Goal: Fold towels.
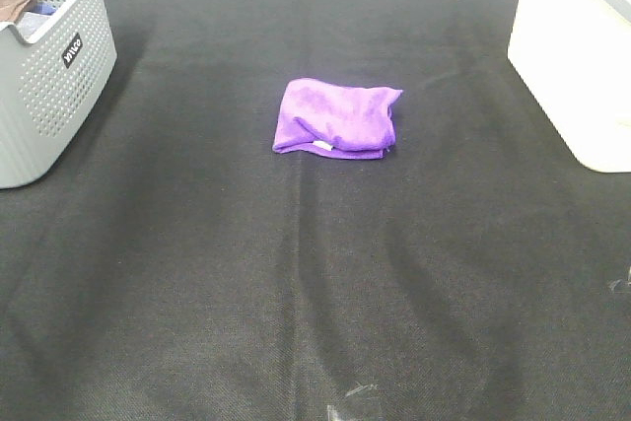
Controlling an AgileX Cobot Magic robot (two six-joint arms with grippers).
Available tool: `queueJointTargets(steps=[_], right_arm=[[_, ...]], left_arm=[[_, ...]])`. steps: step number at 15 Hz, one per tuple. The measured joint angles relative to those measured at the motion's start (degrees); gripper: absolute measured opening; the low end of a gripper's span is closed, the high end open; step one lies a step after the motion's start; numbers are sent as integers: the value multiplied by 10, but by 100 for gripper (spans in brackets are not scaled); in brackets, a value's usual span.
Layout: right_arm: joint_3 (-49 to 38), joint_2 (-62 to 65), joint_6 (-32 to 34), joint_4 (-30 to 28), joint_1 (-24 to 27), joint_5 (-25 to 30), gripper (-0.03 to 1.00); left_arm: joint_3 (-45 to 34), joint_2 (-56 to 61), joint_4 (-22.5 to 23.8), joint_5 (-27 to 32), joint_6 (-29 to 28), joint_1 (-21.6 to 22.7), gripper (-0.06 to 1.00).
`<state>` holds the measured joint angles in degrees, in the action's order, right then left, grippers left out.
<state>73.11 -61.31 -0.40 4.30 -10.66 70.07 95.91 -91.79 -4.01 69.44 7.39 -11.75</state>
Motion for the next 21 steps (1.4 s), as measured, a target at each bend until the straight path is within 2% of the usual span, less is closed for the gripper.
queueJointTargets(steps=[1, 2, 3, 5, 7, 10, 11, 13, 15, 17, 21], right_arm=[[0, 0, 0, 0, 0, 0, 72], [-32, 46, 8, -5, 0, 0, 72], [-57, 87, 16, -9, 0, 0, 72], [-96, 166, 19, -18, 0, 1, 72], [-123, 234, 25, -26, 0, 1, 72], [-172, 325, 26, -28, 0, 1, 72], [-200, 362, 26, -28, 0, 1, 72], [-230, 391, 26, -31, 0, 1, 72], [-256, 410, 26, -43, 0, 1, 72], [-273, 427, 26, -43, 0, 1, 72], [-329, 500, 26, -43, 0, 0, 72]], left_arm=[[0, 0, 0, 0, 0, 0, 70], [-57, 77, 1, -9, 17, 78, 70], [-79, 115, -10, -9, 34, 145, 70], [-129, 177, -53, -14, 68, 249, 70], [-208, 256, -84, -51, 113, 282, 70], [-363, 388, -140, -54, 126, 284, 70], [-434, 449, -146, -49, 127, 284, 70], [-519, 527, -144, -35, 120, 282, 70], [-567, 587, -128, -36, 117, 226, 70], [-599, 631, -84, -36, 85, 174, 70], [-644, 756, -64, -38, 42, 168, 70]])
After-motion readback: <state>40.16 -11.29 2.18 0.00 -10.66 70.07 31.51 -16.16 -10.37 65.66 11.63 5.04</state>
